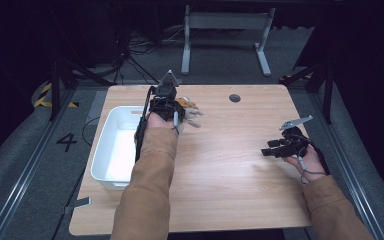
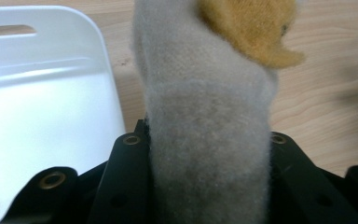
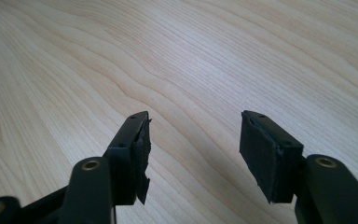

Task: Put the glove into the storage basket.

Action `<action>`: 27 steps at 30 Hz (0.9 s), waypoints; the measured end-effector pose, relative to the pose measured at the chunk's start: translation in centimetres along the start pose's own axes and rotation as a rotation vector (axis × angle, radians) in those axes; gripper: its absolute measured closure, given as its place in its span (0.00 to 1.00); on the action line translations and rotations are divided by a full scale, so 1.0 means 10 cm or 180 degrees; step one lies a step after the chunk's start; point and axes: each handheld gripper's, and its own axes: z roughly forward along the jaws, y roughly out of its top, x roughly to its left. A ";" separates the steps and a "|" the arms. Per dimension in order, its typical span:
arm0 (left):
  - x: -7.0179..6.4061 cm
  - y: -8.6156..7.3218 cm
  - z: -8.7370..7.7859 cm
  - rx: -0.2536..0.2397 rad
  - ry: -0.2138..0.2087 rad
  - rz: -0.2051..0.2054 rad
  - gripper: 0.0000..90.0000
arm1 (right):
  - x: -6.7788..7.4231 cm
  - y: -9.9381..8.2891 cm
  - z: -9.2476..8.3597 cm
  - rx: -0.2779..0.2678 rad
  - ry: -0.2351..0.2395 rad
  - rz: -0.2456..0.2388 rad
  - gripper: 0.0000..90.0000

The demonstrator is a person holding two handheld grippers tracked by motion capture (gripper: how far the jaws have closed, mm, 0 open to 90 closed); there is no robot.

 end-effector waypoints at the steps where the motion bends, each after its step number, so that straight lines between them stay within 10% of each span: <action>1: 0.04 -0.02 -0.03 -0.0026 0.0002 -0.0041 0.76 | -0.01 -0.01 0.01 0.0009 -0.0006 0.0013 0.48; 27: 0.59 -0.22 -0.30 -0.0293 0.0124 -0.0451 0.75 | -0.01 -0.03 0.01 0.0045 -0.0028 -0.0007 0.48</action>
